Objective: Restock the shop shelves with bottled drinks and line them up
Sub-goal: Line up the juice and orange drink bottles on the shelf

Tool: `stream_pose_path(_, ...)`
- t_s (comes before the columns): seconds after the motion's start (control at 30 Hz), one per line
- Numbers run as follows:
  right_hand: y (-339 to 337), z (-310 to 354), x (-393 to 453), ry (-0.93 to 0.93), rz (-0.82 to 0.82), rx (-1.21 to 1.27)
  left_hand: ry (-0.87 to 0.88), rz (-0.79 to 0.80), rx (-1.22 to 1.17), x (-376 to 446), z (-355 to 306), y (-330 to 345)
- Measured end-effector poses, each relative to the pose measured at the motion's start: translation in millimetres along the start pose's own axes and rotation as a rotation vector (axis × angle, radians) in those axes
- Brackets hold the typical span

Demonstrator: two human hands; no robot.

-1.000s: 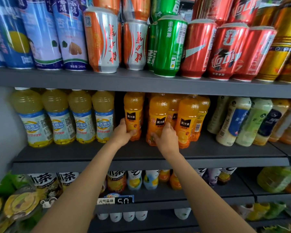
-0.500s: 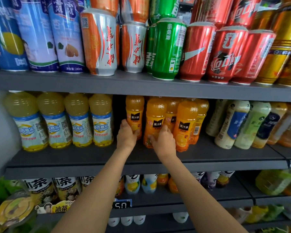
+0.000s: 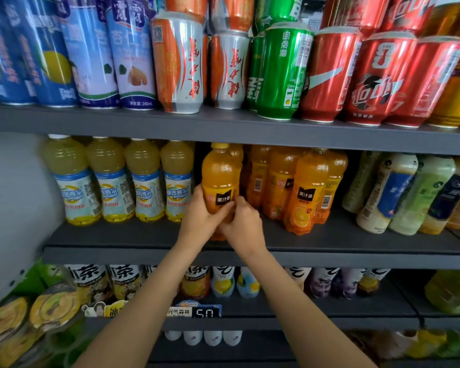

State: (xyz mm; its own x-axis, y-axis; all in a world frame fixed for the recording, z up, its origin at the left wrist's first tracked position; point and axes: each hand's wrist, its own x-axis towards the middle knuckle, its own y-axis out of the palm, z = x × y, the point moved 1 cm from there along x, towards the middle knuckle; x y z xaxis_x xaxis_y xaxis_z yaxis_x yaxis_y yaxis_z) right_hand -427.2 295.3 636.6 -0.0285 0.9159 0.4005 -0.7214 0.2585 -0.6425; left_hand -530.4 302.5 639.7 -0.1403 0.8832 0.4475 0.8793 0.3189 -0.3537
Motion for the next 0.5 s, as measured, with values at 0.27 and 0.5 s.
stream_pose_path(0.27, -22, -25, 33, 0.109, -0.216, -0.099, -0.001, -0.083, 0.172, 5, 9, -25)
stream_pose_path(0.5, -4, -36, 27, 0.198, -0.271, -0.094, 0.001, -0.044, 0.152, 10, 12, -25)
